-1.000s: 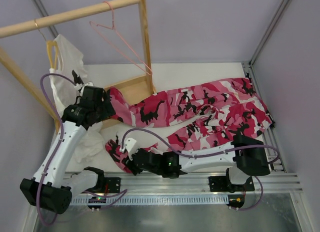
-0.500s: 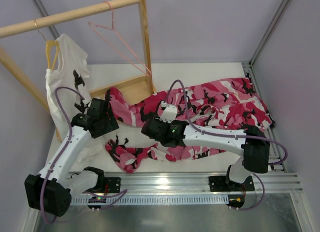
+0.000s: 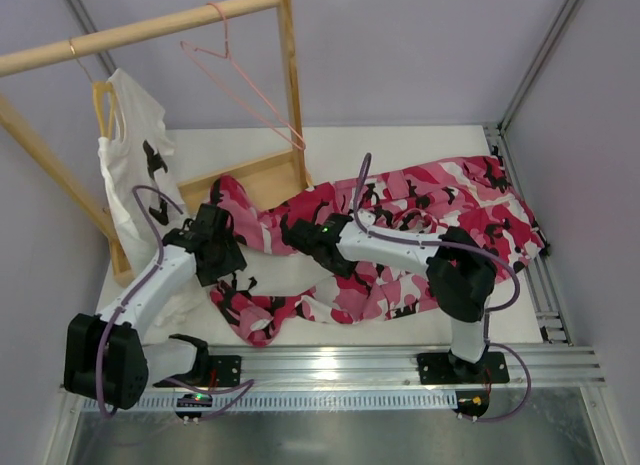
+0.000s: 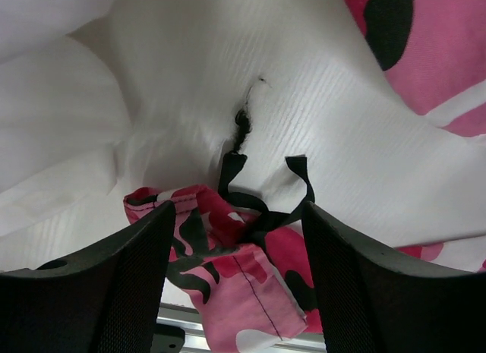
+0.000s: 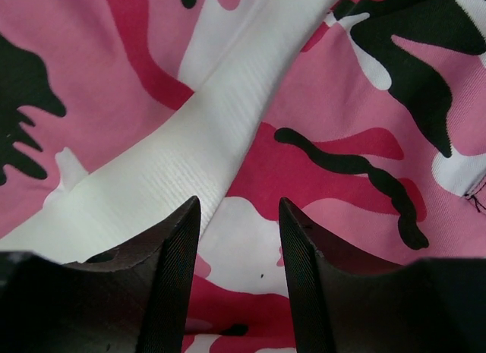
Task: Place the trousers on the hanger
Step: Fold the trousers
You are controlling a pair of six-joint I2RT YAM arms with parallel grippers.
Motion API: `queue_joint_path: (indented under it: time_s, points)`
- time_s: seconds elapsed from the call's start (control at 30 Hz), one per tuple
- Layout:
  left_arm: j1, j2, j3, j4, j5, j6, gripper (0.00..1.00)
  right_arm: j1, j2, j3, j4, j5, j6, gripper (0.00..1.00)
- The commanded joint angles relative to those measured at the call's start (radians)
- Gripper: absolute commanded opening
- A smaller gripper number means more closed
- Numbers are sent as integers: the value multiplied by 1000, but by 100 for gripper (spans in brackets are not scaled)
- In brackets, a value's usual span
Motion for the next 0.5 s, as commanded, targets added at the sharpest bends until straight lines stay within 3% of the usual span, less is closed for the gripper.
queue_joint_path:
  time_s: [0.0, 0.33, 0.43, 0.47]
  points:
    - [-2, 25, -26, 67, 27, -33, 68, -32, 32, 43, -75, -14, 93, 49]
    - [-2, 75, -64, 115, 48, -47, 56, -90, 115, 15, -17, -40, 95, 48]
    - [-2, 79, -66, 119, 52, -48, 41, -95, 133, 11, -9, -40, 102, 48]
    - [-2, 75, -66, 119, 50, -50, 29, -95, 147, 12, -11, -40, 102, 48]
